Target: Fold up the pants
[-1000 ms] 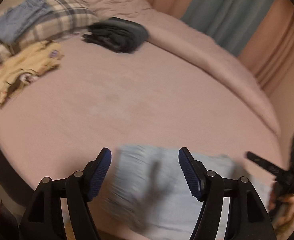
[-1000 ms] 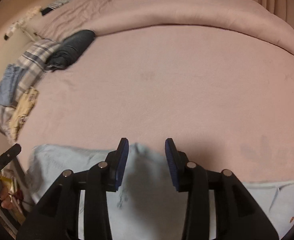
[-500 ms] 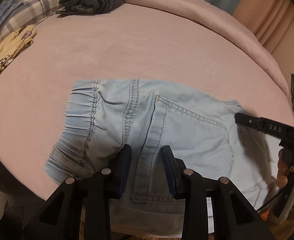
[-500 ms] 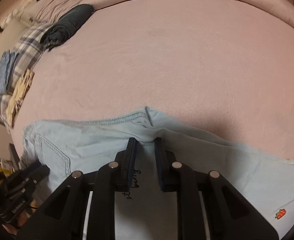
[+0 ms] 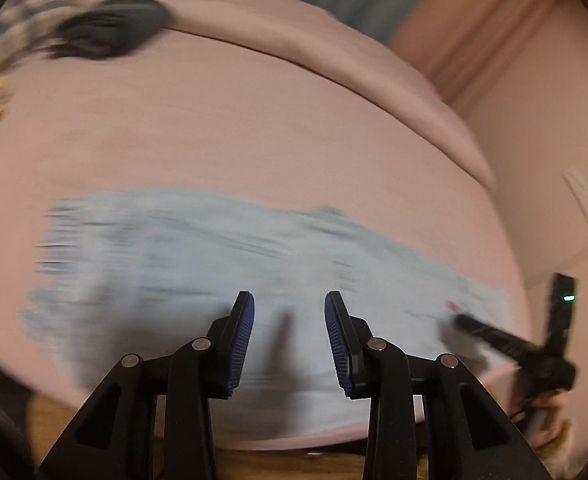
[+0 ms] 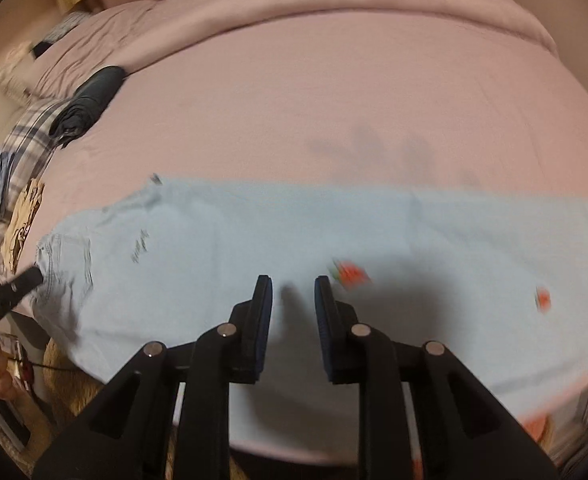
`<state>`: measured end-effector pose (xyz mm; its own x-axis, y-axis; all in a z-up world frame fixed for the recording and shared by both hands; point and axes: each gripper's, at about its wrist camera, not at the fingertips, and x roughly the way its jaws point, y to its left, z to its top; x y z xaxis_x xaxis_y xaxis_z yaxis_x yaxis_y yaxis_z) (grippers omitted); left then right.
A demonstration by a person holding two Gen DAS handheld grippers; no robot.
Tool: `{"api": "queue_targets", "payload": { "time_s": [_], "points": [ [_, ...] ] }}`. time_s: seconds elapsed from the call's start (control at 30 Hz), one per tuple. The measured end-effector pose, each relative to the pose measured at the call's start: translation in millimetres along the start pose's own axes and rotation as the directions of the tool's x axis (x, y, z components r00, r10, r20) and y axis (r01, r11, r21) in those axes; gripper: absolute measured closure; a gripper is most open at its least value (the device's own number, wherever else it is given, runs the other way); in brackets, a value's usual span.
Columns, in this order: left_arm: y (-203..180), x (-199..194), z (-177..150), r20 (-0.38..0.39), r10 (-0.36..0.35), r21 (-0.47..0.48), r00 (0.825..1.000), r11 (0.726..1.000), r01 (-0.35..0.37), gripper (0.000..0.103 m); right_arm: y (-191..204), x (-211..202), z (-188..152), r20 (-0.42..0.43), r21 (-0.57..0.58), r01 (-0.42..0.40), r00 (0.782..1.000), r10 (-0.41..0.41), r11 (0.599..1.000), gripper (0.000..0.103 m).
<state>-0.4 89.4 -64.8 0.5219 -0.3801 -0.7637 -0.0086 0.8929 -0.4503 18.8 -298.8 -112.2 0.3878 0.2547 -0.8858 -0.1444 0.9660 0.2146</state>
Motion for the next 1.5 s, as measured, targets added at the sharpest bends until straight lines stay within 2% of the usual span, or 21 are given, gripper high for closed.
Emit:
{"api": "queue_targets", "payload": {
  "time_s": [0.07,0.1,0.17,0.2,0.27,0.3,0.5,0.67,1.5],
  "points": [
    [-22,26,-5,-0.065,-0.010,0.049,0.998,0.999,0.013,0.068,-8,8,-16,-0.030,-0.002,-0.005,1.000,0.005,1.000,0.081],
    [-30,40,-10,-0.099,-0.002,0.071,0.995,0.997,0.009,0.068,-13,14,-22,-0.048,0.010,0.018,0.999,-0.018,1.000,0.082],
    [-38,71,-22,-0.180,0.070,0.113,0.981,0.992,-0.050,0.068,-19,15,-29,-0.025,0.021,0.029,0.999,-0.028,0.999,0.085],
    [-39,81,-28,-0.191,0.120,0.134,0.974,0.986,-0.095,0.068,-22,12,-32,-0.010,0.028,0.031,0.999,-0.031,0.999,0.085],
    [-43,80,-32,-0.152,0.149,0.175,0.977,0.977,-0.122,0.069,-31,9,-34,-0.006,0.052,0.058,0.998,-0.058,0.997,0.086],
    [-44,79,-31,-0.157,0.160,0.183,0.975,0.974,-0.130,0.068,-38,8,-34,-0.006,0.068,0.056,0.998,-0.056,0.996,0.086],
    [-36,76,-28,-0.187,0.123,0.114,0.975,0.988,-0.103,0.069,-61,9,-37,-0.002,0.150,-0.003,1.000,0.003,0.989,0.093],
    [-33,78,-27,-0.198,0.111,0.086,0.974,0.992,-0.096,0.069,-52,11,-39,0.008,0.115,0.038,0.999,-0.039,0.993,0.093],
    [-37,81,-28,-0.191,0.126,0.100,0.973,0.989,-0.108,0.069,-50,15,-39,0.027,0.107,0.062,0.998,-0.065,0.992,0.092]
  ]
}}
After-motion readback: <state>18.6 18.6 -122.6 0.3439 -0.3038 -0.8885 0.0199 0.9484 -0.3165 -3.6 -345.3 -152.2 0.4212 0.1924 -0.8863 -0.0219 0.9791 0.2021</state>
